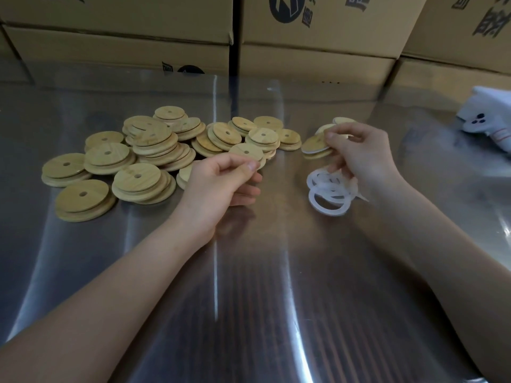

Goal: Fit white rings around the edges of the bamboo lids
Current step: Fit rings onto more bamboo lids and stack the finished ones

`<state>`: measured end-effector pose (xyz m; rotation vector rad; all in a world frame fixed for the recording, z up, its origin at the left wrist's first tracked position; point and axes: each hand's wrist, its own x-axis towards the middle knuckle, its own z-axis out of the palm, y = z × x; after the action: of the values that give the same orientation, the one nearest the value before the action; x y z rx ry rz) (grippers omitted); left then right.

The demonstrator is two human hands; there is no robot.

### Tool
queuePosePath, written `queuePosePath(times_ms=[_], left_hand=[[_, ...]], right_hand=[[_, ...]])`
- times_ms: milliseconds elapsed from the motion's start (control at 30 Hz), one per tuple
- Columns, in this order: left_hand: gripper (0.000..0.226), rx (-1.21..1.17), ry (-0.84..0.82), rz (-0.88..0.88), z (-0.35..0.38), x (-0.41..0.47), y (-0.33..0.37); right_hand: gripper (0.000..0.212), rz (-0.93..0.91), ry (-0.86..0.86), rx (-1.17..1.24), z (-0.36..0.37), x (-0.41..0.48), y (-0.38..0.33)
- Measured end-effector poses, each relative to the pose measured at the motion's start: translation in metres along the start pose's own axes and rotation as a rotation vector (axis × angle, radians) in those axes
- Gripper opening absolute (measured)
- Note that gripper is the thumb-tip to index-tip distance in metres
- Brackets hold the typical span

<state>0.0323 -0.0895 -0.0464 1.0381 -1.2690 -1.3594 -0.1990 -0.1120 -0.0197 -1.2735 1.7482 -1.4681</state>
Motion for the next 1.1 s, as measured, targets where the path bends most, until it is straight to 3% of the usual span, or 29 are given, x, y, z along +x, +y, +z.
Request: queuePosePath(times_ms=[100,233,500,700,967,1100], left_hand=[[0.010,0.031,0.000,0.013,0.001,-0.001,0.000],[0.011,0.033,0.007,0.016,0.002,-0.001,-0.001],[0.013,0.046,0.001,0.011,0.002,-0.002,0.002],[0.013,0.039,0.002,0.000,0.004,-0.004,0.003],[0.013,0.055,0.004,-0.002,0.003,-0.005,0.004],[0.012,0.058,0.007,-0.001,0.003,-0.004,0.004]], right_hand=[[0.004,-0.050,0.019,-0.168,-0.006,0.007,0.007],[0.028,-0.030,-0.047,-0.275,-0.009,0.014,0.012],[0.030,-0.195,0.023,-0.620,-0.001,0.017,0.020],[0.028,-0.212,0.104,-0.881,0.004,0.023,0.028],[0.026,-0.228,0.091,-0.994,0.006,0.026,0.034],[0.029,-0.358,0.108,-0.970,0.007,0.022,0.030]])
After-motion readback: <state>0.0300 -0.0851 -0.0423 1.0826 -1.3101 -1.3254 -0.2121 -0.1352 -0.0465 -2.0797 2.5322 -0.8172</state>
